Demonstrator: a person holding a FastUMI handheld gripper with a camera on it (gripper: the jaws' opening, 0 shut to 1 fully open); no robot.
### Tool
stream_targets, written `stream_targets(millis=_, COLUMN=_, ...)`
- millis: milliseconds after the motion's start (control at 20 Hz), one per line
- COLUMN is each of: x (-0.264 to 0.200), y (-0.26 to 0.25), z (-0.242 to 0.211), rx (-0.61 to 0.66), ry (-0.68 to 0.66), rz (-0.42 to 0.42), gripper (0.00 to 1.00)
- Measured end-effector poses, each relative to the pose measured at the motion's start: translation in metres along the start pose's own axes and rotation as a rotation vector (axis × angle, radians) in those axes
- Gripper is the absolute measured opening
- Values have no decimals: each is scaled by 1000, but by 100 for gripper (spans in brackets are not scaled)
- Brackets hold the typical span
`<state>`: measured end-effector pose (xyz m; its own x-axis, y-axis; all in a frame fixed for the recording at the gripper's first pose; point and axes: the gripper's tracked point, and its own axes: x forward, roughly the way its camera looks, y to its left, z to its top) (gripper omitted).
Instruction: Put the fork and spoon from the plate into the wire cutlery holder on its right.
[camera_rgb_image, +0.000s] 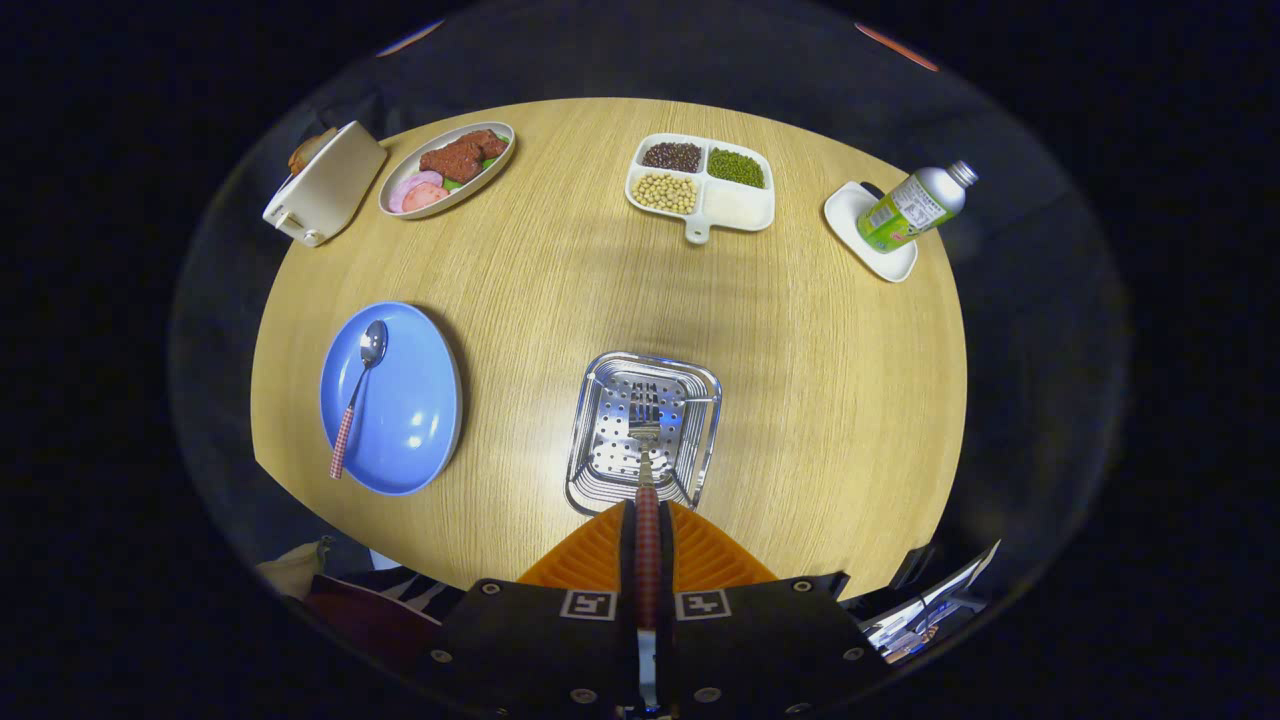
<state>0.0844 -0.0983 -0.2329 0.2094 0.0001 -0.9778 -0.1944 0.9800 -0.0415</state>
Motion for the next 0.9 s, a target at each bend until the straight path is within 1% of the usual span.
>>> stream_targets(millis=100, x=3, y=-5, z=0, rx=-1, ry=0, rz=-14, gripper=7)
stream_targets(millis=350, x=8, y=-4, z=4, rx=16, ry=-23, rz=-8, gripper=9)
stream_targets(millis=400, x=8, y=0, z=6, rx=23, ry=-34, rz=6, gripper=9)
stream_targets(millis=450, x=7, y=3, z=7, rx=31, ry=-47, rz=15, gripper=12)
stream_targets(millis=500, x=4, y=4, z=9, rx=37, ry=-66, rz=25, gripper=13)
stream_targets(millis=700, x=-12, y=7, z=17, rx=55, ry=-151, rz=38, gripper=17)
stream_targets(millis=800, x=-24, y=13, z=19, rx=65, ry=-204, rz=50, gripper=25)
stream_targets(millis=850, x=-29, y=15, z=19, rx=63, ry=-234, rz=46, gripper=34)
stream_targets(millis=900, x=-36, y=15, z=22, rx=54, ry=-273, rz=25, gripper=40)
